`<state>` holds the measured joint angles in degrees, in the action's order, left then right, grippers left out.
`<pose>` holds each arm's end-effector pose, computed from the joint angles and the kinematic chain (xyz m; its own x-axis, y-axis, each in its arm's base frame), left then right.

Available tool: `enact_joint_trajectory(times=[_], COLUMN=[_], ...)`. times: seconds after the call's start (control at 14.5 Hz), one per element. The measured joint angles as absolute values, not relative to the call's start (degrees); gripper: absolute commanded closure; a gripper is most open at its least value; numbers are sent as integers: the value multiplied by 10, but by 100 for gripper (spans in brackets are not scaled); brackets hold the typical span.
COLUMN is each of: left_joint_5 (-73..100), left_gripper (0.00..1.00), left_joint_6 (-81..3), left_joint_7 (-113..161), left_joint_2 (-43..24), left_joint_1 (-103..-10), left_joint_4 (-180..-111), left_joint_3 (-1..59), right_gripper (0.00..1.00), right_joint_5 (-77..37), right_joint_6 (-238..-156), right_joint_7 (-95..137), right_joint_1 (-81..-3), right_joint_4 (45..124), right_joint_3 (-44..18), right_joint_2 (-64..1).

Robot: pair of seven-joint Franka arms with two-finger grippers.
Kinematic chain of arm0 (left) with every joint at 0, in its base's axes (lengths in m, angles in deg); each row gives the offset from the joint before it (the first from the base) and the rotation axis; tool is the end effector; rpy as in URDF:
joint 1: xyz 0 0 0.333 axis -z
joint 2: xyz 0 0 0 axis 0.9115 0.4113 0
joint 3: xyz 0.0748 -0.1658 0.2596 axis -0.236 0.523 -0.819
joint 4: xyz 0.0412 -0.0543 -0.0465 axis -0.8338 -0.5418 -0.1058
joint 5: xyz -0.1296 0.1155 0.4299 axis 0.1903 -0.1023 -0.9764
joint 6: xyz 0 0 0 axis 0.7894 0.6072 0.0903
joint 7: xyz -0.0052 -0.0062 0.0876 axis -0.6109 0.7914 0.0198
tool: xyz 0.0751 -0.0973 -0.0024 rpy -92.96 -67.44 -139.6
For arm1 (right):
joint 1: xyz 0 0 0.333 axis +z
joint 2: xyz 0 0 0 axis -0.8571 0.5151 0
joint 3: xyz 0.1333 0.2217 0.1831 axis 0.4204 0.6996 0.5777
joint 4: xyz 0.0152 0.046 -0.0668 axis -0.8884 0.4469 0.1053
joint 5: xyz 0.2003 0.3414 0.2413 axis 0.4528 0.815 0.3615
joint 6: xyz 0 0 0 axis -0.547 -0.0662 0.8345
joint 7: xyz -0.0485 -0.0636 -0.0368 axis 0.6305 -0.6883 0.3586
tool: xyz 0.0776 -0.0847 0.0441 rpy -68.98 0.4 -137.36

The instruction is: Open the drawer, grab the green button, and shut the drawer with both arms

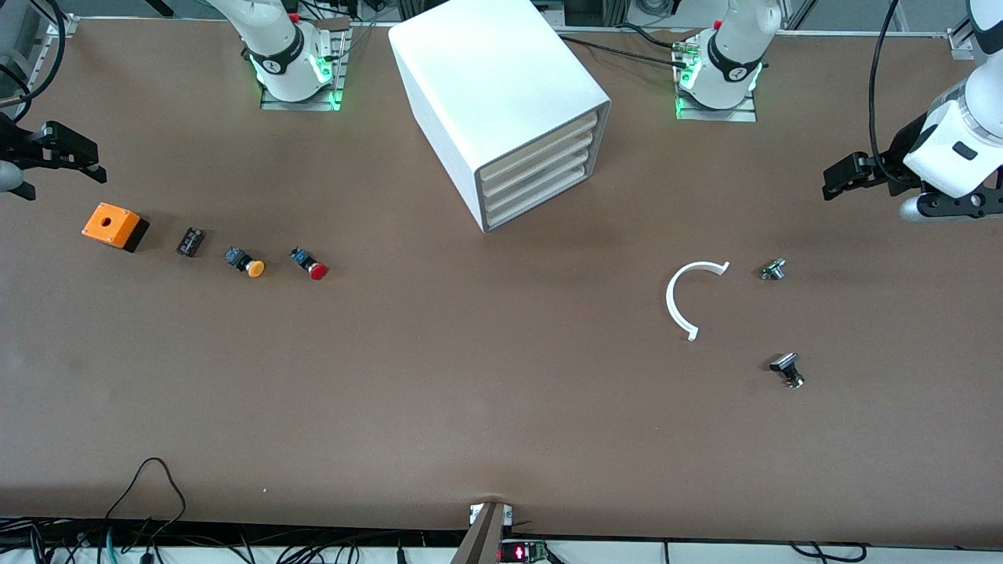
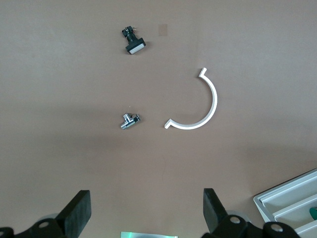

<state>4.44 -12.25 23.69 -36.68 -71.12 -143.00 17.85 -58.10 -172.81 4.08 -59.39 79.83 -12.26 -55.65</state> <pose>0.6097 -0.0198 0.5560 0.9913 0.0794 -0.1054 0.0779 -0.9968 -0.0185 0.6184 -0.0594 0.5831 0.9561 0.2907 -0.0371 0.2910 -0.9567 0.0036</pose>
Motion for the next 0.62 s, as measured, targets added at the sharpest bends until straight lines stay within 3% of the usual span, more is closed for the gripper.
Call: enact_joint_trajectory(times=[0.62], left_joint_5=[44], left_gripper=[0], left_joint_6=[-115], left_joint_7=[237], left_joint_2=[-346], left_joint_1=[-706], left_joint_4=[-1426], left_joint_3=[186], right_gripper=[0], right_joint_5=[-563], right_joint_6=[-1729], right_joint_7=[40], right_joint_1=[-593], right_joint_4=[798], right_joint_3=[-114], right_joint_2=[-509])
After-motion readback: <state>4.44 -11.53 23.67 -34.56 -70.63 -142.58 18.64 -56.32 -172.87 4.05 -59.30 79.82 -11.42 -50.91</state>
